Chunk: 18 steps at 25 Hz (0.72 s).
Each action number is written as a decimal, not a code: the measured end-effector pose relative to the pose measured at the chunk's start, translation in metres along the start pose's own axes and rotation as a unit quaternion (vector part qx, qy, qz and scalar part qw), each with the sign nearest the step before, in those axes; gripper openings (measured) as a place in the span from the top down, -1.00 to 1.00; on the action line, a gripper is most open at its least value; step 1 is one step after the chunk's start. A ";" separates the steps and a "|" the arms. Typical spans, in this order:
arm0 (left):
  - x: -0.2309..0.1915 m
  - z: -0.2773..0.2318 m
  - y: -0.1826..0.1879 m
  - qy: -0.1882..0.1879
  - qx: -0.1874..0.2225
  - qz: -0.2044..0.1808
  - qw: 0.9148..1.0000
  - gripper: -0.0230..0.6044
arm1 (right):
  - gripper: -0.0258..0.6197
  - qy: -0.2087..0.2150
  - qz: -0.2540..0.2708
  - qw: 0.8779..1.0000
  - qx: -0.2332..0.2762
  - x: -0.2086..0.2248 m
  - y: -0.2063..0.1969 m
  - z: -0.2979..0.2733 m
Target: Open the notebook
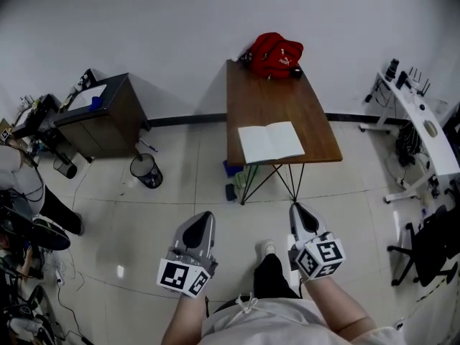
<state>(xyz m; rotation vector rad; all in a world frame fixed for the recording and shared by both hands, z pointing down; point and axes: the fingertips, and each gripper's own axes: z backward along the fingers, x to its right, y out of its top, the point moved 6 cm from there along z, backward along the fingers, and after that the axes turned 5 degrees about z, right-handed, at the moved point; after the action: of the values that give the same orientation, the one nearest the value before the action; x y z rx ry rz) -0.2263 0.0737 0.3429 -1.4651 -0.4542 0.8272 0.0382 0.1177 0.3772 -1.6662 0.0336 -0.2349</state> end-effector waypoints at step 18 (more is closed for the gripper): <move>0.047 0.069 -0.016 -0.043 -0.034 -0.006 0.999 0.91 | 0.91 0.014 0.032 0.999 -0.041 -0.064 -0.030 0.083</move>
<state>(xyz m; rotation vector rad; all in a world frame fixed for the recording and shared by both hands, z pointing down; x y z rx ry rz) -0.2415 0.1562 0.3550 -1.4916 -0.5597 0.8739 -0.0138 0.2127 0.3909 -1.7405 0.1175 -0.2107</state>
